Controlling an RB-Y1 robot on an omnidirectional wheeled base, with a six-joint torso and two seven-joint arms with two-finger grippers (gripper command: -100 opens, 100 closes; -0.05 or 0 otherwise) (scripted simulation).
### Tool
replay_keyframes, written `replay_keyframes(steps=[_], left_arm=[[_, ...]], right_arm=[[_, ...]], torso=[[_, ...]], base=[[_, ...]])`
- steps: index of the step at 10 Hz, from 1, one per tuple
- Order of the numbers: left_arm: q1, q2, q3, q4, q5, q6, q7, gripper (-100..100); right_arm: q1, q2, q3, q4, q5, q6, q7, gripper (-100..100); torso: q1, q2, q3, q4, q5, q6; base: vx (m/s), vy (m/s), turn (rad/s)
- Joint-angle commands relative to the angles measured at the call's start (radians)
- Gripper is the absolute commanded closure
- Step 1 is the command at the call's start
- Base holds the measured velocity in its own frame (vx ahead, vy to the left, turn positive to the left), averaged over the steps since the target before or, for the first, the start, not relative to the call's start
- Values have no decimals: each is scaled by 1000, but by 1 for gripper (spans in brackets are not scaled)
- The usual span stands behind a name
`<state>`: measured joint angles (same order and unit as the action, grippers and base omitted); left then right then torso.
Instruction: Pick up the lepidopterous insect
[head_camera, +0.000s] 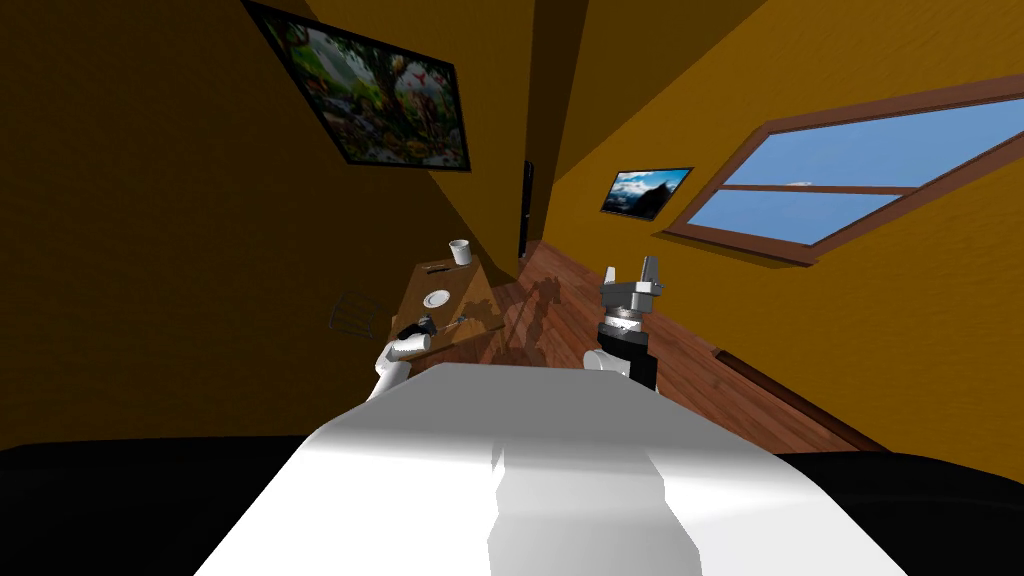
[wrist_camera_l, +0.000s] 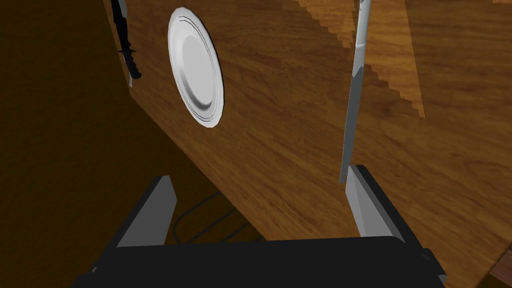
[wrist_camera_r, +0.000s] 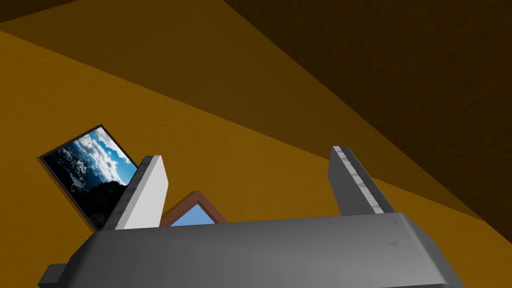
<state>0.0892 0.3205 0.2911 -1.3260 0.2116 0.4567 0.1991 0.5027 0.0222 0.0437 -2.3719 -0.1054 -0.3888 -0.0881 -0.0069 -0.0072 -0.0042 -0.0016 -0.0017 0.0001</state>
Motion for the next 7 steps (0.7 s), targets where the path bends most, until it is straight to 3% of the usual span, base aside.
replay_keyframes(steps=[1,7], left_arm=[[-15,3,7,32,7,26,-3,-100],[-86,-23,61,160,29,159,-24,-100]], right_arm=[[0,0,0,0,0,0,0,0],[0,0,0,0,0,0,0,0]], torso=[[0,0,0,0,0,0],[3,2,1,0,0,0]], base=[[85,-84,7],[77,-67,-8]])
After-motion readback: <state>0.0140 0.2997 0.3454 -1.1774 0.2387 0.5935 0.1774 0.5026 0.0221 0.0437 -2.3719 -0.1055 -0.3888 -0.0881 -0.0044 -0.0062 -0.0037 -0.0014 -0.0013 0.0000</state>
